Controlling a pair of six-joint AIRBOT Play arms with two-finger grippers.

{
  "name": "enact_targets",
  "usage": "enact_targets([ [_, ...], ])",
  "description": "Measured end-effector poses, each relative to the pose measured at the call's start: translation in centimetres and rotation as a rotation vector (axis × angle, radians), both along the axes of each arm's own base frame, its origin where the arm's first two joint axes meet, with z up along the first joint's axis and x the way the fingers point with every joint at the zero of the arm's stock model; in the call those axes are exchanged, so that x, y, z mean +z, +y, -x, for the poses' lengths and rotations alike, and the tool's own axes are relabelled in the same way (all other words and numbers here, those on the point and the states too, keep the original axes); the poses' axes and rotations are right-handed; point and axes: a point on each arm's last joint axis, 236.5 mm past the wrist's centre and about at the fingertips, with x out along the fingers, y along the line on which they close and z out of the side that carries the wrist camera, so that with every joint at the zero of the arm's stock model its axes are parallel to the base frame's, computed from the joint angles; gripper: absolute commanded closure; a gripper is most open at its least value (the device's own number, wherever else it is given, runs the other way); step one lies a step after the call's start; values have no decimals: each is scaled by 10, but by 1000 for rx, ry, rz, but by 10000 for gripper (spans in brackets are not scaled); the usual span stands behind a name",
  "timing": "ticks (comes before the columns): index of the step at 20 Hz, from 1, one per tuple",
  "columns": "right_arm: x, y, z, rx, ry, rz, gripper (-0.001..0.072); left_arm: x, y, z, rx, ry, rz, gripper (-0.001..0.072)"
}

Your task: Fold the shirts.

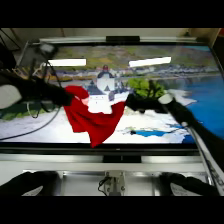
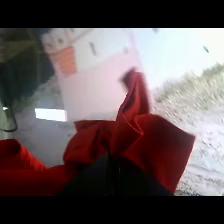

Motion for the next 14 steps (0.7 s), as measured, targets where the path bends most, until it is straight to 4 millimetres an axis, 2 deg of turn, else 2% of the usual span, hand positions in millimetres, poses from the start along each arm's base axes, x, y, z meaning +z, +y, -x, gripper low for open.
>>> enact_targets([
  [2, 102, -27, -13, 37, -292, 46, 653, 68, -1, -5, -1, -147, 83, 672],
  [3, 158, -42, -12, 23, -445, 66, 653, 105, 1, -2, -3, -227, 133, 672],
  [4, 217, -59, -3, -2, -605, 97, 652, 143, 3, 5, -10, -307, 188, 672],
  [5, 269, -73, 13, -29, -744, 122, 652, 173, 6, 14, -17, -371, 234, 672],
  [6, 321, -85, 38, -63, -886, 145, 652, 200, 12, 26, -23, -430, 277, 672],
  [7, 362, -94, 64, -100, -1002, 159, 652, 218, 18, 37, -23, -473, 315, 672],
  [8, 393, -101, 92, -130, -1097, 174, 652, 227, 23, 46, -19, -489, 343, 672],
  [10, 437, -112, 146, -183, -1239, 201, 652, 227, 28, 59, -17, -482, 378, 672],
  [11, 448, -117, 165, -209, -1273, 219, 652, 221, 28, 63, -18, -467, 385, 672],
  [12, 453, -122, 178, -234, -1289, 241, 653, 214, 27, 65, -16, -450, 387, 672],
  [14, 438, -133, 188, -246, -1240, 334, 652, 194, 23, 62, -11, -405, 367, 672],
])
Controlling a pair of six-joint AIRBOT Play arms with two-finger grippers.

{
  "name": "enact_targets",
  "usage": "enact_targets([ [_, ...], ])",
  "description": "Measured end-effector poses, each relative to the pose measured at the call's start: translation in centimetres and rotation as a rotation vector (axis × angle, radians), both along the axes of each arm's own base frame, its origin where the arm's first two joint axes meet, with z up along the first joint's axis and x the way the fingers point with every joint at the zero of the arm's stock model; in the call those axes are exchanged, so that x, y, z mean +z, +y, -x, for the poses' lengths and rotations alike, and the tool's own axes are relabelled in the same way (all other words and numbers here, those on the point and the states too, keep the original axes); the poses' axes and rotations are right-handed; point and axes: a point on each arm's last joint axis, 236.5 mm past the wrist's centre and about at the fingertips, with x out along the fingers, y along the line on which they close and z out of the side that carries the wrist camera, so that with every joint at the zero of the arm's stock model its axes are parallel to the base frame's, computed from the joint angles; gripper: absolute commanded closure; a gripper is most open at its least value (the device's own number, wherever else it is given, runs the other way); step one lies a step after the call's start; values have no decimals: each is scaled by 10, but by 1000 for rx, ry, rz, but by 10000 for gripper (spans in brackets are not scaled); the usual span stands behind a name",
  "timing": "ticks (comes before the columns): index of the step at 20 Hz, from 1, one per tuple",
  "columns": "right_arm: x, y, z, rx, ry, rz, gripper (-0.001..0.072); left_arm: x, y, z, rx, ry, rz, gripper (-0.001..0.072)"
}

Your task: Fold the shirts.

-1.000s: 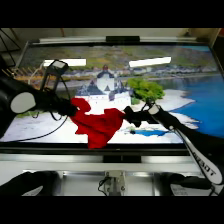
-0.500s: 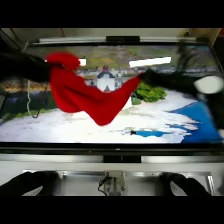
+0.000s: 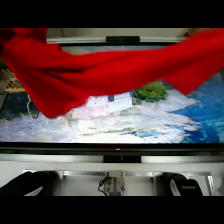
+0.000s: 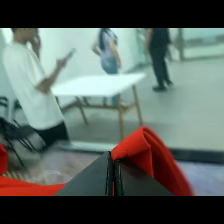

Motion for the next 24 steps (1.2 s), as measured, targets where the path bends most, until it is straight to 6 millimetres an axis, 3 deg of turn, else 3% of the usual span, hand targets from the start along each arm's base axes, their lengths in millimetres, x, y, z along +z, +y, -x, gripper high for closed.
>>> enact_targets([
  [2, -39, -16, -8, -79, 143, 88, 652, -21, -2, -8, 14, 37, -36, 673],
  [6, -165, -65, -44, -232, 601, 280, 652, -85, -5, -44, 77, 149, -161, 672],
  [9, -252, -91, -83, -293, 847, 342, 652, -146, -13, -89, 115, 227, -240, 673],
  [11, -293, -102, -120, -338, 920, 326, 652, -181, -20, -126, 132, 243, -270, 672],
  [15, -372, -106, -191, -413, 1029, 147, 652, -253, -35, -187, 137, 294, -288, 671],
  [19, -446, -77, -226, -381, 1164, -64, 652, -331, -62, -206, 132, 460, -179, 646],
  [20, -461, -66, -231, -368, 1195, -103, 623, -350, -72, -205, 128, 511, -143, 531],
  [21, -473, -58, -233, -357, 1222, -133, 472, -363, -79, -204, 126, 552, -111, 302],
  [22, -482, -50, -235, -347, 1241, -157, 223, -373, -83, -203, 128, 590, -85, 123],
  [24, -482, -47, -241, -342, 1239, -186, 180, -379, -75, -204, 144, 641, -69, 95],
])
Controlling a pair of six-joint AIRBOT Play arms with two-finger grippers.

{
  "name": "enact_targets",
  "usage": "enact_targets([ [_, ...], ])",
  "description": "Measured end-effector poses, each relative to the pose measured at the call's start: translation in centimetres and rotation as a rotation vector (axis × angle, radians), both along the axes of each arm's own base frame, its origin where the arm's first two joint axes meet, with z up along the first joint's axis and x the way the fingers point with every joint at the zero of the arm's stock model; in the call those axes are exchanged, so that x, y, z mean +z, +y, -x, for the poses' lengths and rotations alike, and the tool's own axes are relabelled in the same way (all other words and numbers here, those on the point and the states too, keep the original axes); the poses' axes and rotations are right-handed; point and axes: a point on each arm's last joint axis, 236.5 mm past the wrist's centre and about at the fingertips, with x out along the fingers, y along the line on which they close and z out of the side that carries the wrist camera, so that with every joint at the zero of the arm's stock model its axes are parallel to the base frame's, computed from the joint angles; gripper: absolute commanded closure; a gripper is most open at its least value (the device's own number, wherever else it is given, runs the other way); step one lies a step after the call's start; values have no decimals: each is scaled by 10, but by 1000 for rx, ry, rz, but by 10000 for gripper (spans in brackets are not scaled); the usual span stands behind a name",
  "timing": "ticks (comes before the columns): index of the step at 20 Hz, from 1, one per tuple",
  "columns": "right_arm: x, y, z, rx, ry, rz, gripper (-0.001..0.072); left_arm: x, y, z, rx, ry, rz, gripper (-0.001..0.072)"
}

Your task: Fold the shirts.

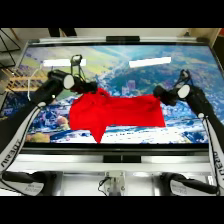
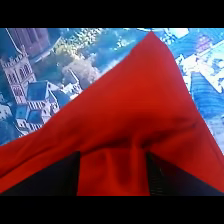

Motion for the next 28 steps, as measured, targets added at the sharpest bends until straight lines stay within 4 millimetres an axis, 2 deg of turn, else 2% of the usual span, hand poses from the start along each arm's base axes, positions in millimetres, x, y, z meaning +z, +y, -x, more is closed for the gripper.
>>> enact_targets([
  [2, 17, -8, -6, 15, -33, 5, 180, 8, 23, 1, -15, 53, -29, 96],
  [3, 30, -17, -6, 30, -49, 23, 180, 15, 43, 3, -21, 80, -60, 96],
  [5, 48, -41, 4, 64, -47, 69, 190, 26, 95, 15, -1, 161, -122, 96],
  [6, 52, -56, 16, 80, -17, 97, 190, 28, 121, 26, 25, 213, -135, 96],
  [8, 48, -88, 49, 117, 93, 157, 190, 20, 159, 55, 75, 326, -115, 96],
  [11, 30, -113, 105, 168, 284, 155, 189, -17, 180, 104, 134, 479, -27, 96],
  [13, 19, -119, 131, 184, 368, 126, 189, -47, 174, 126, 168, 537, 57, 97],
  [15, 12, -114, 146, 202, 414, 88, 189, -72, 160, 137, 201, 552, 140, 98],
  [19, 5, -108, 157, 213, 442, 43, 189, -105, 135, 143, 246, 546, 229, 99],
  [21, 4, -106, 160, 217, 453, 31, 188, -115, 130, 143, 259, 546, 241, 103],
  [25, 1, -105, 163, 219, 459, 24, 186, -125, 119, 146, 262, 560, 261, 598],
  [26, -3, -103, 167, 221, 471, 17, 185, -127, 117, 145, 260, 558, 262, 671],
  [27, -9, -102, 171, 219, 482, 12, 181, -126, 115, 145, 255, 554, 263, 671],
  [28, -17, -99, 176, 219, 496, 1, 121, -126, 114, 144, 252, 549, 265, 671],
])
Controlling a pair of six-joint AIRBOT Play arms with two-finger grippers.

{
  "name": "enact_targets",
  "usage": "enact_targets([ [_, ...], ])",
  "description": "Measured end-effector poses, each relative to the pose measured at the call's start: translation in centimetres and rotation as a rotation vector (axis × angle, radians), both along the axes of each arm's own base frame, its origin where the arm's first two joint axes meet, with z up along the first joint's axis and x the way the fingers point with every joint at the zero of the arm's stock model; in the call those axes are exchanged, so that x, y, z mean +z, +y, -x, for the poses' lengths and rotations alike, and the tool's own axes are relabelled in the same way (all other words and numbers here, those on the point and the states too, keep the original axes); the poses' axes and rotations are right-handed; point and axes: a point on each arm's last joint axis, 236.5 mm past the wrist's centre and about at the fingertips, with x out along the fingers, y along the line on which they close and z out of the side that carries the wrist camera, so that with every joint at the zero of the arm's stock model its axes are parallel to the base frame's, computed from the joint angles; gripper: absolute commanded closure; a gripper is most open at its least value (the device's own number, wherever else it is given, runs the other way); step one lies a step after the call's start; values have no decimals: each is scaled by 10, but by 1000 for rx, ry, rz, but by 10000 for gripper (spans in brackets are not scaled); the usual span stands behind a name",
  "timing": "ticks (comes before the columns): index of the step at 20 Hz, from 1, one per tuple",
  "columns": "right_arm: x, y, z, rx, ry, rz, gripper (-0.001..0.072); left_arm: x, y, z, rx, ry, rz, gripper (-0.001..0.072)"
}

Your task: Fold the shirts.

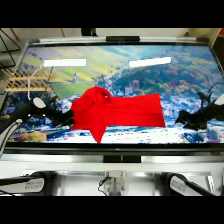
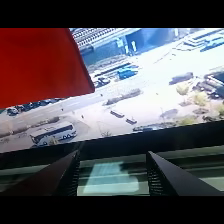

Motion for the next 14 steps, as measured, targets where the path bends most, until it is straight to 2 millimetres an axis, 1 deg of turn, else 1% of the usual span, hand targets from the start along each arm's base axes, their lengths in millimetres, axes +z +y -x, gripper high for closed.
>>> enact_targets([
  [2, -18, 9, 11, -5, 25, -29, 119, 3, 0, -3, -9, -23, -4, 672],
  [3, -27, 14, 13, -14, 17, -43, 119, 8, 0, -6, -12, -41, -2, 672],
  [5, -42, 22, 11, -47, -10, -71, 124, 16, 0, -9, -21, -71, -1, 671],
  [6, -47, 26, 6, -70, -36, -83, 124, 20, -1, -10, -23, -85, 1, 671],
  [8, -52, 29, -6, -114, -93, -97, 124, 27, -2, -12, -31, -106, 2, 671],
  [11, -52, 33, -24, -174, -164, -121, 125, 32, -3, -13, -34, -123, 3, 671],
  [14, -56, 37, -32, -214, -183, -150, 124, 34, -3, -15, -33, -134, 1, 671],
])
